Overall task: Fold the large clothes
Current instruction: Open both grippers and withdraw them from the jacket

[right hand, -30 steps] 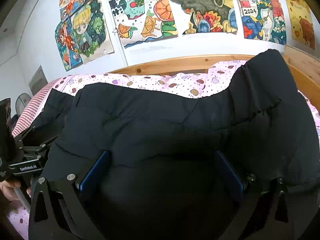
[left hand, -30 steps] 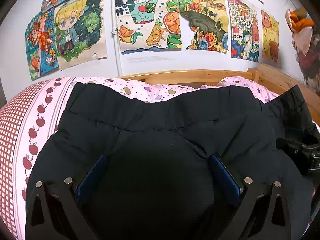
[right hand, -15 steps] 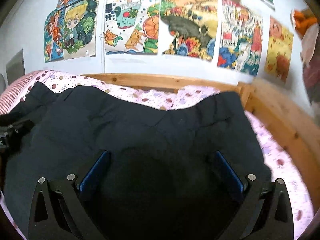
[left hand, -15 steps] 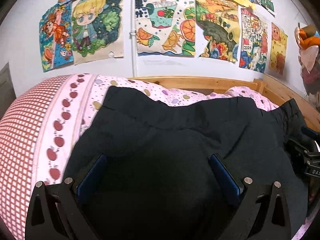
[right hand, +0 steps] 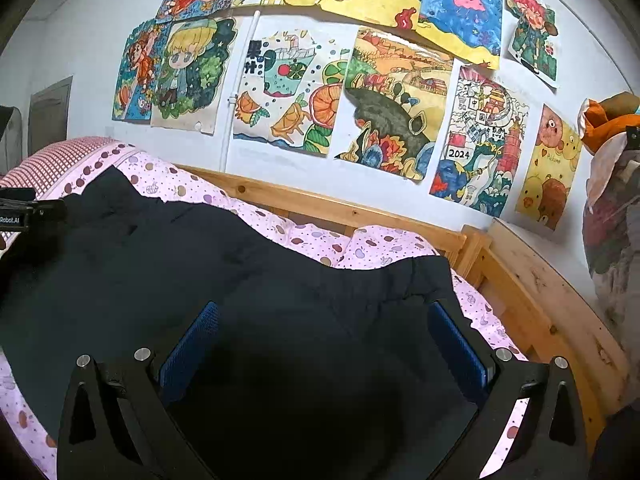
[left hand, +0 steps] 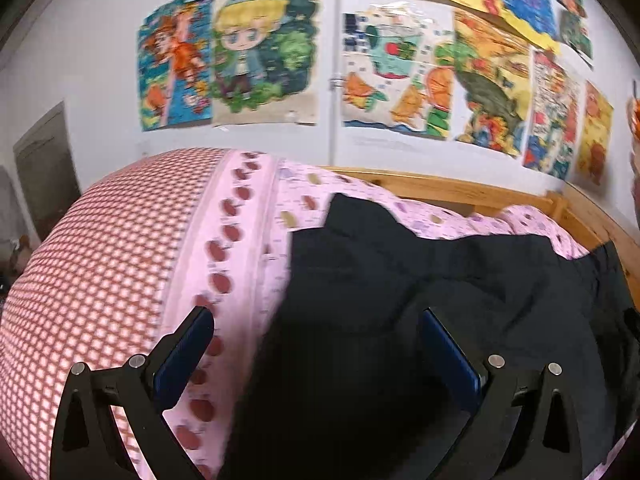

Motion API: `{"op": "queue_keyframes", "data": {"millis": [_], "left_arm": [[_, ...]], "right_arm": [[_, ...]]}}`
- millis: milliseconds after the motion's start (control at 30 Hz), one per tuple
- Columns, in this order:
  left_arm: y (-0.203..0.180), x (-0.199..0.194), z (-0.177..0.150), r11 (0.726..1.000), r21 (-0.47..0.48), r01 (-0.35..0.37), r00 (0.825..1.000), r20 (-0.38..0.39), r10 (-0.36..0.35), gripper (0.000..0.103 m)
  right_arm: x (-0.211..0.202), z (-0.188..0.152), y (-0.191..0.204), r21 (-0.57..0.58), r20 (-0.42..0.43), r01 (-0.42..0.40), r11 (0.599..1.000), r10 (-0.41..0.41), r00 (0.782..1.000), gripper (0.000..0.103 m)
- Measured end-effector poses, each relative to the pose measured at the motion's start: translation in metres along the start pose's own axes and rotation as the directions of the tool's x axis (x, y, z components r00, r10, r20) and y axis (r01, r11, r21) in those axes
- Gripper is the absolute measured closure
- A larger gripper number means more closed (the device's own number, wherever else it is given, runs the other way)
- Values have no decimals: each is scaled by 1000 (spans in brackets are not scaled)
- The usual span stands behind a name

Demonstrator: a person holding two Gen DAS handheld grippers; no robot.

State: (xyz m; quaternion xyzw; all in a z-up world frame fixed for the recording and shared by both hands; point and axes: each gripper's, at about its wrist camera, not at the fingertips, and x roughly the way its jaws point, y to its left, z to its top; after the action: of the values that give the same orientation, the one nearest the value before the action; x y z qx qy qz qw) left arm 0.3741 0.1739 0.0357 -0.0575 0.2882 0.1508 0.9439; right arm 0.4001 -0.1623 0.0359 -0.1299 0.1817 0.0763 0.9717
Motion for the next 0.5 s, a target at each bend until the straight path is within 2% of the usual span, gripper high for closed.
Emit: {"op": "queue_keyframes", "data": {"millis": [133, 300, 500], "left_arm": [[20, 3, -1, 999, -34, -36, 999, -19, 35, 0], [36, 10, -7, 996, -34, -86, 995, -49, 85, 0], [44, 16, -13, 995, -45, -85, 994, -79, 81, 0]], "right_arm": [[-10, 3, 0, -6, 21, 15, 1000, -15, 1000, 1], [-18, 6, 0, -19, 43, 37, 999, -36, 998, 1], [-19, 4, -6, -6, 23, 30, 1000, -30, 999, 1]]}}
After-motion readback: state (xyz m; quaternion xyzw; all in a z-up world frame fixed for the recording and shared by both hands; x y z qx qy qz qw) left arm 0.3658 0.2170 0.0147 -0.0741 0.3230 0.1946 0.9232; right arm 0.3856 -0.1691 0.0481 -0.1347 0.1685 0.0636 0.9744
